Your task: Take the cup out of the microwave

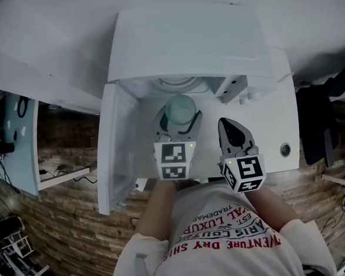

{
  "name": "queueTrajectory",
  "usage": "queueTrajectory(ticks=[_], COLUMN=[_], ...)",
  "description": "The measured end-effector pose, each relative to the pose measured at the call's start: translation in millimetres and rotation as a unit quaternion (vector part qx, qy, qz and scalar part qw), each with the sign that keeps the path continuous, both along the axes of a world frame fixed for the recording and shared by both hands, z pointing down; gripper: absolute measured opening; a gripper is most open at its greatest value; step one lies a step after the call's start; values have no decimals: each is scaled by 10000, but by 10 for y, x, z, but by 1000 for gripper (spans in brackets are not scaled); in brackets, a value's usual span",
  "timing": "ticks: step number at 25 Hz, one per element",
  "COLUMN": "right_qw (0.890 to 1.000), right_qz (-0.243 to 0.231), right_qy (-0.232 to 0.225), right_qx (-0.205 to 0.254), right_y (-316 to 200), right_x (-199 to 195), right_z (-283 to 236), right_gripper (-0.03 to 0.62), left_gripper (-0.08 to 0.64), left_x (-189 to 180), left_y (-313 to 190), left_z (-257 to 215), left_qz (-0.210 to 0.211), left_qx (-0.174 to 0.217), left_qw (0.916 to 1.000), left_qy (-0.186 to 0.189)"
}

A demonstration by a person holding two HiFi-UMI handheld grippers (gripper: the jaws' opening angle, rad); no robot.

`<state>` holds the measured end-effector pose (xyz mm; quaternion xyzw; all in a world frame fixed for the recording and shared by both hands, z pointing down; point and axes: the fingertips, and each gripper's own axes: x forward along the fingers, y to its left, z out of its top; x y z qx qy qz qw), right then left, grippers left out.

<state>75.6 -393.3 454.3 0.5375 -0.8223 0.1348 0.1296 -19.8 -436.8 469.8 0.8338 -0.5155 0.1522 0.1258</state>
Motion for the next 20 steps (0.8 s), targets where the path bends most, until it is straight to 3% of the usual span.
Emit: queueTrajectory(ticks=[4,9,14,20], right_qw=[9997,9983,9957,9936], right_qz=[22,-21,-91,-163], right_qy=[-111,-105,-184,-333], right_qx=[212,581,908,1068], right_y=[119,316,457,678], right_x=[-33,-99,-194,-293], right_z=[-209,-536,-807,-967], right_gripper=[5,5,5,5], left_gripper=[365,365,365,365], left_x=[-38,-101,-207,-291], left_y=[347,740,920,1079], left_z=[-217,-613,-958,-1093], left_qz=[81,50,-25,-29], left_qx=[62,456,909,1075], left_qw=[9999,9989,9958,9941], left_qy=[-78,-29,-68,-122])
